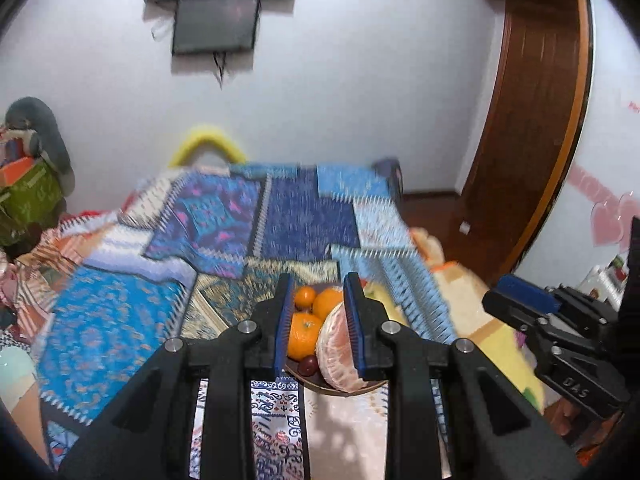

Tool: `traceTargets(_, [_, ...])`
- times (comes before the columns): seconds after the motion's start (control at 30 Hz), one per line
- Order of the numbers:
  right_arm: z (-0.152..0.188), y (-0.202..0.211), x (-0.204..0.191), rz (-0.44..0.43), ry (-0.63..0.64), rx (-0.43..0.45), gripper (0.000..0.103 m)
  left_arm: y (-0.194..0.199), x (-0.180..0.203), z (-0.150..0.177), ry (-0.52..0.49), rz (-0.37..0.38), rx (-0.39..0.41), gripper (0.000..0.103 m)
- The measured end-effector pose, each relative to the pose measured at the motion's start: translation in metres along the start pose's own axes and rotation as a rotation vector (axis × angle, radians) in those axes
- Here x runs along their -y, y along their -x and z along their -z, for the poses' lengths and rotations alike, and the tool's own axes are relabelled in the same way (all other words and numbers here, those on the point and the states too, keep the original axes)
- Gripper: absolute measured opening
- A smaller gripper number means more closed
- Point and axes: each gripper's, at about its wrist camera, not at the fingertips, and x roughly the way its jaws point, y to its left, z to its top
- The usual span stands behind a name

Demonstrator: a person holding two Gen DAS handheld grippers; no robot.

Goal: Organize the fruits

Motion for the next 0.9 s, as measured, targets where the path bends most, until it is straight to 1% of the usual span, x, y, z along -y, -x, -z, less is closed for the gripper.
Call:
traceTargets(0.2, [-0.017, 0.061, -0.024, 0.001, 0.025, 0.111, 0.028, 0.088, 0.018, -0.005, -0.008, -0.024, 0.154, 0.025])
traceTargets(0.3, [-0.022, 0.088, -0.034, 0.006, 0.036, 0.163, 0.028, 0.122, 0.026, -0.002, -0.01, -0.015, 0.205, 0.025])
traceTargets(0.37, [-0.025, 0.105, -0.041, 0.013, 0.04, 0.199, 0.03, 0.141, 0.03, 0.001, -0.005, -0.004, 0.229, 0.029])
traceTargets(0.43, [-0.025, 0.124, -0.048, 0.02, 0.042, 0.236, 0.033, 0.156, 0.033, 0.005, -0.002, 0.003, 0.251, 0.04])
traceTargets(0.5, [-0.024, 0.135, -0.053, 0.029, 0.045, 0.26, 0.036, 0.168, 0.038, 0.009, -0.012, -0.001, 0.273, 0.045])
traceTargets(0.63, [-0.021, 0.155, -0.063, 0.044, 0.049, 0.301, 0.047, 0.191, 0.045, 0.016, -0.023, -0.009, 0.311, 0.061])
traceTargets(0.67, [-0.02, 0.157, -0.064, 0.049, 0.048, 0.307, 0.051, 0.195, 0.046, 0.018, -0.024, -0.01, 0.319, 0.062])
traceTargets(0.7, [-0.019, 0.159, -0.066, 0.054, 0.049, 0.314, 0.052, 0.199, 0.047, 0.019, -0.025, -0.012, 0.326, 0.064])
traceTargets(0.77, [-0.019, 0.161, -0.068, 0.07, 0.055, 0.324, 0.056, 0.207, 0.049, 0.021, -0.029, -0.017, 0.335, 0.071])
traceTargets(0.8, [-0.019, 0.16, -0.068, 0.076, 0.057, 0.326, 0.058, 0.21, 0.05, 0.021, -0.029, -0.02, 0.338, 0.078])
traceTargets(0.83, [-0.018, 0.161, -0.069, 0.083, 0.058, 0.332, 0.064, 0.213, 0.05, 0.023, -0.028, -0.024, 0.348, 0.084])
traceTargets(0.9, [-0.018, 0.161, -0.07, 0.088, 0.058, 0.338, 0.067, 0.218, 0.051, 0.025, -0.03, -0.029, 0.36, 0.087])
